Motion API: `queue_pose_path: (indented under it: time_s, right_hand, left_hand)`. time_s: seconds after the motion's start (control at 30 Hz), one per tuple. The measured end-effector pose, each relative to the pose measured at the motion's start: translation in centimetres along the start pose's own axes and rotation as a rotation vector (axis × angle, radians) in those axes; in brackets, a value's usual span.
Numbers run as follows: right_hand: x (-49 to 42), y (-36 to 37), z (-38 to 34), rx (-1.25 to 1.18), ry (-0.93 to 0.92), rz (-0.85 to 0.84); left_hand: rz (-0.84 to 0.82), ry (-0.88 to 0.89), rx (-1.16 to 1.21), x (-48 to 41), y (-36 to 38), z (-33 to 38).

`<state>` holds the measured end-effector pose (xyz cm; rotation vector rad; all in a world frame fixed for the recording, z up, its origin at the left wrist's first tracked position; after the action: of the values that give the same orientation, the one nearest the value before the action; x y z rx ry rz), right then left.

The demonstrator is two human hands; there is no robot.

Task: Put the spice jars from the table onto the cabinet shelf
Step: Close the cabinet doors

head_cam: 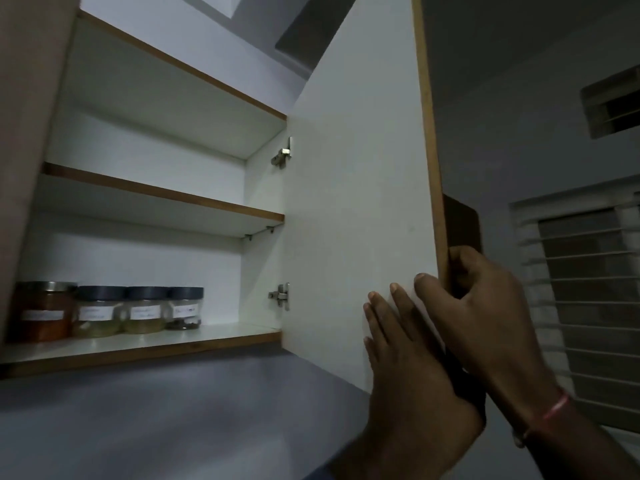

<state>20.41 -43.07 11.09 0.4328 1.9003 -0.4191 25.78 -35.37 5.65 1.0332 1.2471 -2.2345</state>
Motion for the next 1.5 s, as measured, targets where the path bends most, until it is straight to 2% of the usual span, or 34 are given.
queue_pose_path:
  time_s: [0.07, 0.13, 0.27, 0.3, 0.37, 0.47, 0.6, 0.67, 0.7, 0.77, 0.83, 0.9, 0.93, 1.1, 1.27, 1.5]
  right_hand:
    - [0.6, 1.8, -2.9, -0.122, -0.068, -0.038]
    - [1.2, 4.8, -5.2, -0.256, -0.107, -0.093]
    - [2.0, 12.9, -9.7, -0.494, -0.089, -0.244]
    - [2.4, 14.7, -11.0, -0.507, -0.099, -0.245]
    - [3.4, 19.1, -14.3, -0.499, -0.138, -0.236]
    - [4.6, 26.0, -18.8, -0.388, -0.211, -0.252]
    - [5.2, 33.5, -21.4, -0.239, -0.235, -0.313]
    - [5.3, 36.1, -21.8, -0.196, -0.258, -0.346]
    - [5.3, 37.2, -21.7, -0.187, -0.274, -0.372]
    - [5.4, 39.2, -21.1, -0.187, -0.3, -0.433]
    - [6.0, 41.2, -19.9, -0.146, -0.338, -0.494]
    - [7.0, 43.2, -18.5, -0.094, -0.388, -0.535]
    - [7.4, 44.0, -18.0, -0.076, -0.408, -0.548]
    - [7.9, 46.5, -16.6, -0.037, -0.453, -0.555]
    - [7.6, 46.8, -16.4, -0.004, -0.473, -0.469]
    - [7.4, 45.4, -17.3, 0.001, -0.449, -0.595]
  left_hand:
    - [0.108, 0.05, 0.087, 1.8, -3.4, -2.3]
    - [0.144, 0.061, 0.135, 4.2, -7.0, -4.8]
    - [0.225, -0.17, 0.226, 6.3, -13.6, -14.9]
    - [0.273, -0.233, 0.248, 6.9, -15.5, -17.0]
    - [0.328, -0.173, 0.185, 9.0, -19.7, -18.0]
    - [0.375, -0.242, 0.247, 12.2, -24.3, -21.3]
    - [0.42, -0.437, 0.105, 11.4, -27.6, -28.7]
    - [0.391, -0.409, 0.034, 10.6, -28.2, -30.1]
    - [0.412, -0.358, -0.068, 10.3, -28.7, -30.4]
    - [0.47, -0.269, -0.475, 9.9, -30.0, -31.0]
    - [0.404, -0.324, -0.861, 9.1, -30.4, -33.4]
    - [0.278, -0.442, -1.05, 8.4, -30.8, -36.2]
    - [0.258, -0.446, -1.091, 8.1, -31.1, -37.0]
    - [0.166, -0.375, -1.145, 7.9, -30.6, -40.9]
    - [0.162, -0.34, -1.184, 7.8, -30.6, -41.3]
    - [0.003, -0.52, -1.207, 7.7, -30.4, -40.4]
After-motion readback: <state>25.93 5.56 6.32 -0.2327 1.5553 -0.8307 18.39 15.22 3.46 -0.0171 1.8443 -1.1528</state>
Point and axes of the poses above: each hand's wrist, its own x-axis away from the middle knuckle, its own y-axis out of the palm, z = x × y, the point moved 8 cm from there along -x, towards the middle knuckle, and after that the axes turned 3 degrees about -z, right-handed, at the moved point
